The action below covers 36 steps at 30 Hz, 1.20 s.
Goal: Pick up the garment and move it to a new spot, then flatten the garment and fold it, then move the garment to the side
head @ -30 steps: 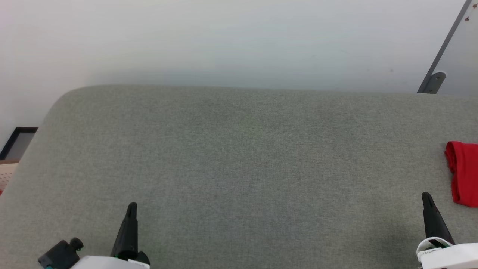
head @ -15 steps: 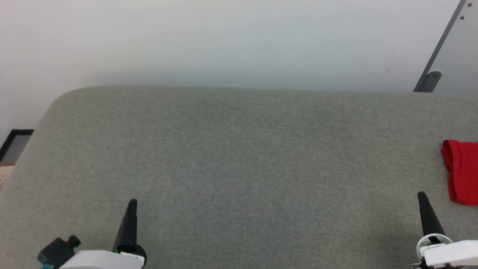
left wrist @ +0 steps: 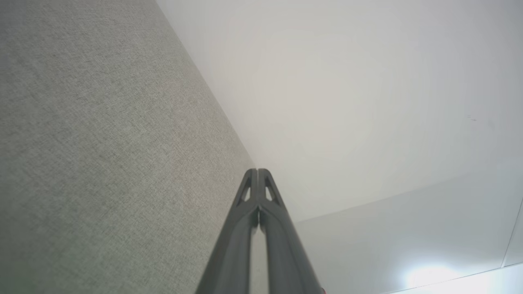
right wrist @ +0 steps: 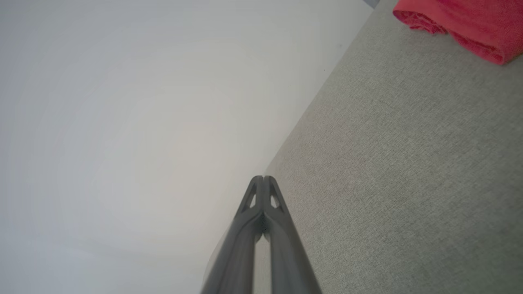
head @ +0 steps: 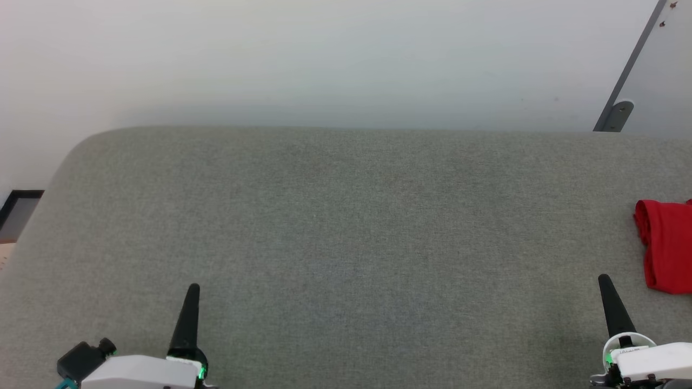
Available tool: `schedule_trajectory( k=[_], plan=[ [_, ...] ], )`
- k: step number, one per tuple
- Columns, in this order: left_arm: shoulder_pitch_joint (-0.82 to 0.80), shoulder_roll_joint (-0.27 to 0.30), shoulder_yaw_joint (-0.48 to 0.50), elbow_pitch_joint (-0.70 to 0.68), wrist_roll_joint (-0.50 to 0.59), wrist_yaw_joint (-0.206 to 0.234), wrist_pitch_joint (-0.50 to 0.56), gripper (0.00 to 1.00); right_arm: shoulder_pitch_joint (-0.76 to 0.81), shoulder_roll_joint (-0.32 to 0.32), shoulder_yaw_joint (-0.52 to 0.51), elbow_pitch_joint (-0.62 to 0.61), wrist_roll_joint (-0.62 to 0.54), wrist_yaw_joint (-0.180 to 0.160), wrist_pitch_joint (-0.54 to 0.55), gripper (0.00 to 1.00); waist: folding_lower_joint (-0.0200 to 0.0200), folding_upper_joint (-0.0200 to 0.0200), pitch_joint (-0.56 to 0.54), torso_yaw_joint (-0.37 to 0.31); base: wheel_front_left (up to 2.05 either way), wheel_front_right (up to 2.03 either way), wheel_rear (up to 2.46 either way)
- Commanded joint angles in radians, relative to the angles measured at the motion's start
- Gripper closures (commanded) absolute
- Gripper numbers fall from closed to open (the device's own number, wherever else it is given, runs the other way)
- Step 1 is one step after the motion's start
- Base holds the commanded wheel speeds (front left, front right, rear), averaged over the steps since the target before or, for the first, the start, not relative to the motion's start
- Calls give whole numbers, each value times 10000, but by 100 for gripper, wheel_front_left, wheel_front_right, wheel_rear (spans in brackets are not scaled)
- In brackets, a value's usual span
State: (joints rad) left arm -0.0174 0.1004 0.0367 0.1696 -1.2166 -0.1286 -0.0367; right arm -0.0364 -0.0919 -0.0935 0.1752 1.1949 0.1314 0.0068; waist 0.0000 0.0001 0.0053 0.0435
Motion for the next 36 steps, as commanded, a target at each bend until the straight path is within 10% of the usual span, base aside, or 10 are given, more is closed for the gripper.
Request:
schedule_trajectory(
  k=[1, 36],
  plan=[
    [-202, 14, 53, -37, -265, -23, 64, 100, -226, 3, -55, -22, 305, -7, 49, 100, 0, -1, -1, -11, 0, 0, 0],
    [-709, -185, 337, 518, -3018, -31, 891, 100, -596, 281, -146, 485, 3004, -11, 752, 100, 0, -1, -14, -280, 0, 0, 0]
  ],
)
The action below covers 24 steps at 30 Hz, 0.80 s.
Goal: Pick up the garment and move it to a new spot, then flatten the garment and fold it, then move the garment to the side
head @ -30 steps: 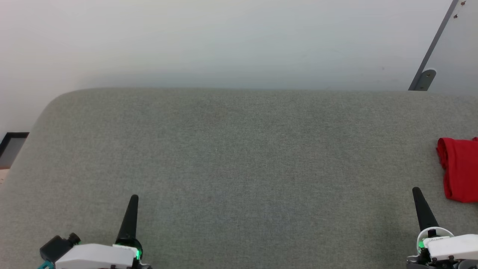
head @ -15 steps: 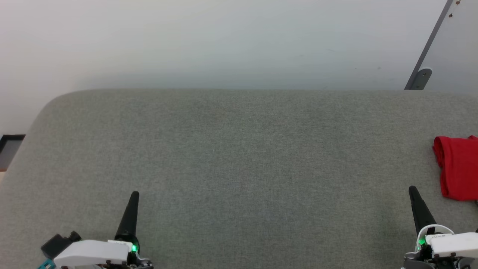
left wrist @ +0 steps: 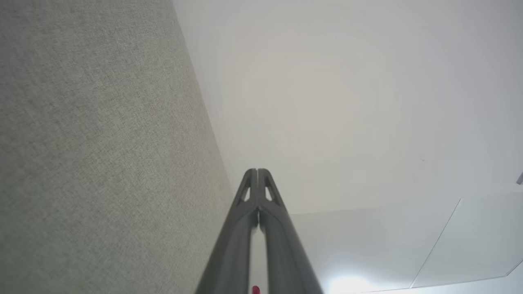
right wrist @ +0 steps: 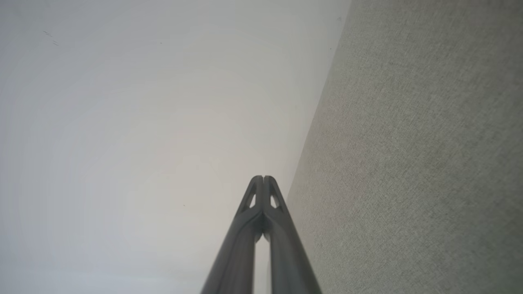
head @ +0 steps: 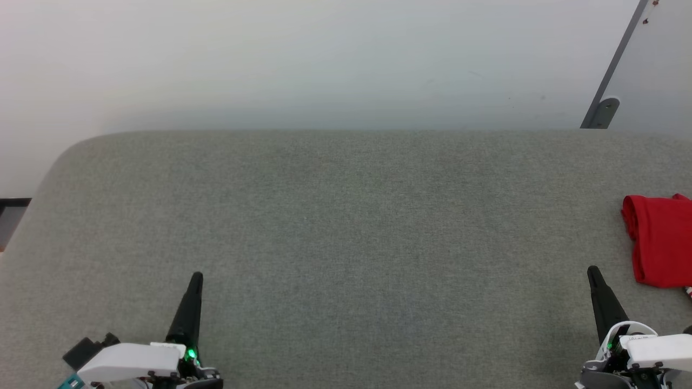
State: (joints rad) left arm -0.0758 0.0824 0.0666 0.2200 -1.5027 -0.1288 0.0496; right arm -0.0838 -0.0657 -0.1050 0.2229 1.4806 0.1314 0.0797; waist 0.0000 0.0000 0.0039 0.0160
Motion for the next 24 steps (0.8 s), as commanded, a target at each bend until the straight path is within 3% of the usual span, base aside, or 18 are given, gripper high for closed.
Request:
schedule_trajectory(
  k=[1, 24],
  plan=[
    [-141, -11, 45, 28, -221, -29, 47, 100, -135, 22, -32, 23, 212, -11, 50, 100, 0, 0, 0, -14, 0, 0, 0],
    [-352, -120, 202, 260, -1344, -34, 436, 100, -264, 155, -73, 237, 1360, -12, 354, 100, 0, 0, -8, -160, 0, 0, 0]
  ],
)
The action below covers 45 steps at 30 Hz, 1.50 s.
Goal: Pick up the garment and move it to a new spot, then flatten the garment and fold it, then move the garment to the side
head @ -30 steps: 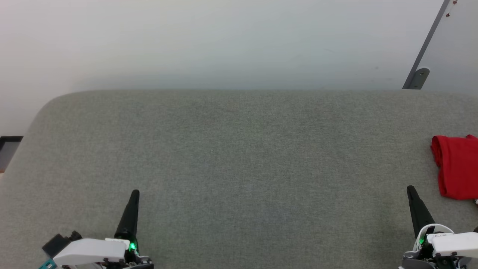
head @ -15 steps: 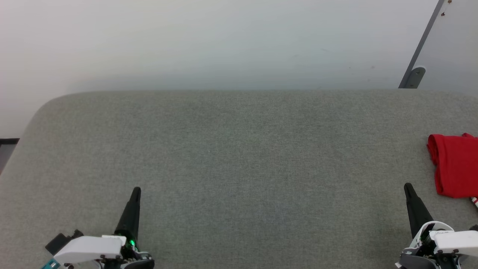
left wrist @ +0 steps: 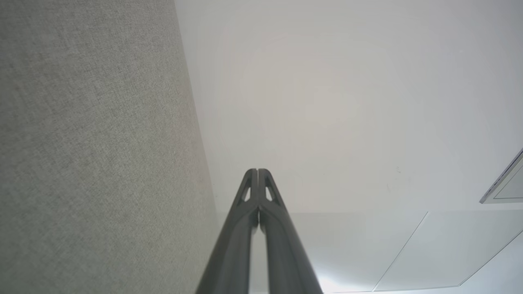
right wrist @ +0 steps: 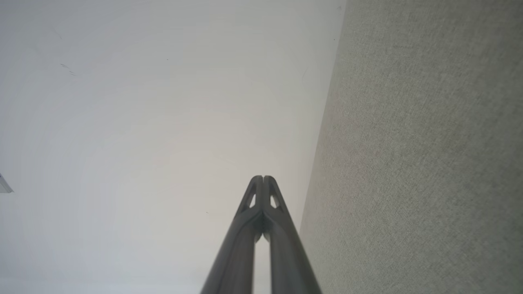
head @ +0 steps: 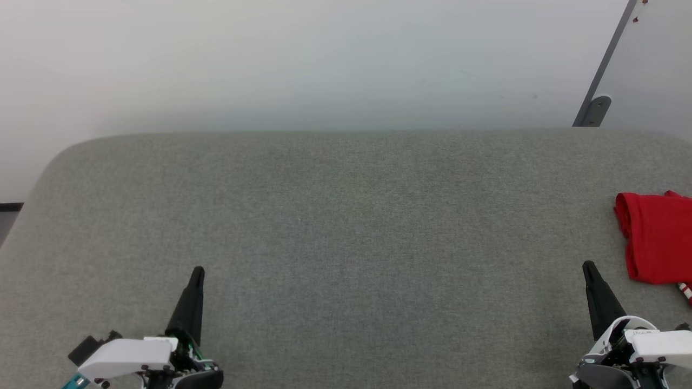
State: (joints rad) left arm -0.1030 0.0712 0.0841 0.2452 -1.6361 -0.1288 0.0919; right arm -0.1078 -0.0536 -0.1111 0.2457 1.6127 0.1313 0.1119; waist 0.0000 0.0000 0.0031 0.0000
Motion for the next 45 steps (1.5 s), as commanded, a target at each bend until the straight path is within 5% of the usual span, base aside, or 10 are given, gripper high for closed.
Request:
schedule_trajectory(
  k=[1, 45],
  plan=[
    [-80, -13, 30, 9, -6, -34, 16, 100, -26, 35, -13, 6, 38, -10, 33, 100, 0, 0, 0, 1, 0, 0, 0],
    [-96, -100, 150, 16, 118, -35, 121, 100, -29, 49, -31, 8, 14, -10, 44, 100, 0, 0, 0, 1, 0, 0, 0]
  ],
)
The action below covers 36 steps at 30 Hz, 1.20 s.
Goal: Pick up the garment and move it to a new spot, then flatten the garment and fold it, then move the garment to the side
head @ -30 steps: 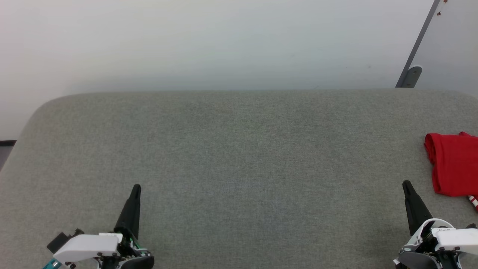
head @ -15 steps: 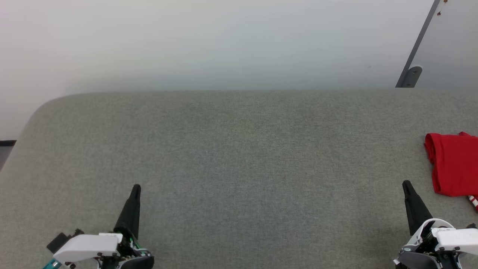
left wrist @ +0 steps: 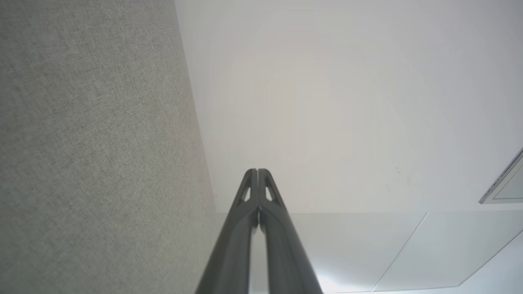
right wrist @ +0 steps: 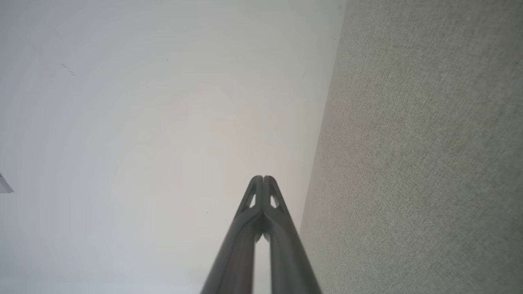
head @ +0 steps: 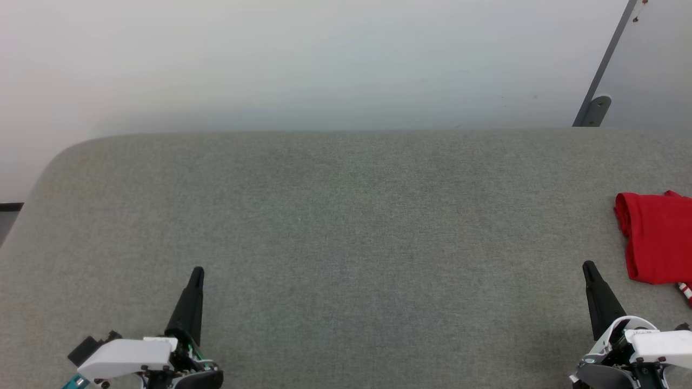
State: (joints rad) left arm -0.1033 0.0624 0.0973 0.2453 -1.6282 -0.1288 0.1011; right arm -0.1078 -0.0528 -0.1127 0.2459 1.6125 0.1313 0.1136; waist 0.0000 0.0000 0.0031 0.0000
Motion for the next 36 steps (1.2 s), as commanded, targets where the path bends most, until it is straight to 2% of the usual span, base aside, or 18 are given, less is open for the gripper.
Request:
schedule_trajectory(
  k=[1, 36],
  plan=[
    [-93, -13, 20, 14, 43, -35, 30, 100, -29, 42, -16, 6, 15, -10, 27, 100, 0, 0, 0, 0, 0, 0, 0],
    [-101, -61, 86, 17, 81, -35, 83, 100, -30, 46, -22, 7, 6, -10, 29, 100, 0, 0, 0, 0, 0, 0, 0]
  ],
)
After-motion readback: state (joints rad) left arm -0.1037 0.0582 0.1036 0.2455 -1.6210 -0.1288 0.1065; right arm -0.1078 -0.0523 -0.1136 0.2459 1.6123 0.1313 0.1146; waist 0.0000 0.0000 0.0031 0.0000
